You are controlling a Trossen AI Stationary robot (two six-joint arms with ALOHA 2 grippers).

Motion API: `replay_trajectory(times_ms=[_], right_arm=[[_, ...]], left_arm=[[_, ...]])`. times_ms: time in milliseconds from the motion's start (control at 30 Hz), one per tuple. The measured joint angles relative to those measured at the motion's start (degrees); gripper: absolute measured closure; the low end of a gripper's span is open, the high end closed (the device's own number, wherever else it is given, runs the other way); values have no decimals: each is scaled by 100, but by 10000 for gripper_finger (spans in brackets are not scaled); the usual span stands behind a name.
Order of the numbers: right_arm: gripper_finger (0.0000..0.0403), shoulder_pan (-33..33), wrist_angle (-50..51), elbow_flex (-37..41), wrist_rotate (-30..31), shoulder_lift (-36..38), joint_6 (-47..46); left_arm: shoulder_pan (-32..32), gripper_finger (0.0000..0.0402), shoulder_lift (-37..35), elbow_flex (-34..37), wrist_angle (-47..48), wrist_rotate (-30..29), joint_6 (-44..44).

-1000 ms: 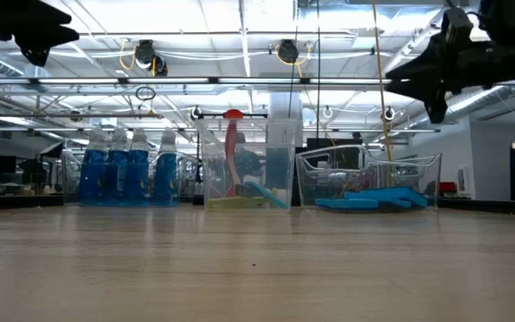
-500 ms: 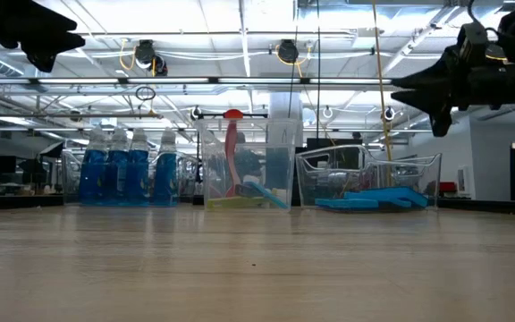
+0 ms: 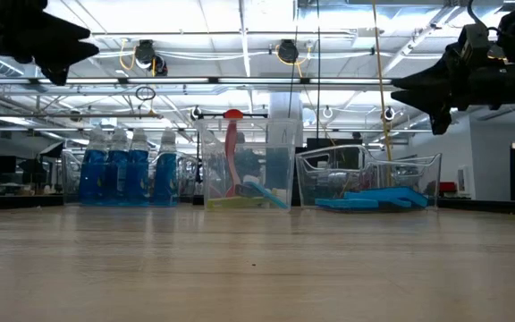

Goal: Pick & Place Kitchen Sink Supplies
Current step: Return to Home Position

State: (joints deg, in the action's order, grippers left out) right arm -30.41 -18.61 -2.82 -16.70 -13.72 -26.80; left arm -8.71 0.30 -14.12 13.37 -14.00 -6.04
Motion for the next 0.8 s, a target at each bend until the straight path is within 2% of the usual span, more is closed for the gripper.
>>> replay_trajectory(times_ms=[400, 667, 800], right_arm=[[300, 0, 2, 10, 5, 1, 217], [300, 0, 2, 10, 6, 0, 207], [300, 0, 2, 14, 10, 0, 204]], left_arm=[[-4, 236, 0, 737, -788, 276, -50], [0, 236, 0, 823, -422, 306, -376], [0, 236, 0, 823, -253, 306, -839]])
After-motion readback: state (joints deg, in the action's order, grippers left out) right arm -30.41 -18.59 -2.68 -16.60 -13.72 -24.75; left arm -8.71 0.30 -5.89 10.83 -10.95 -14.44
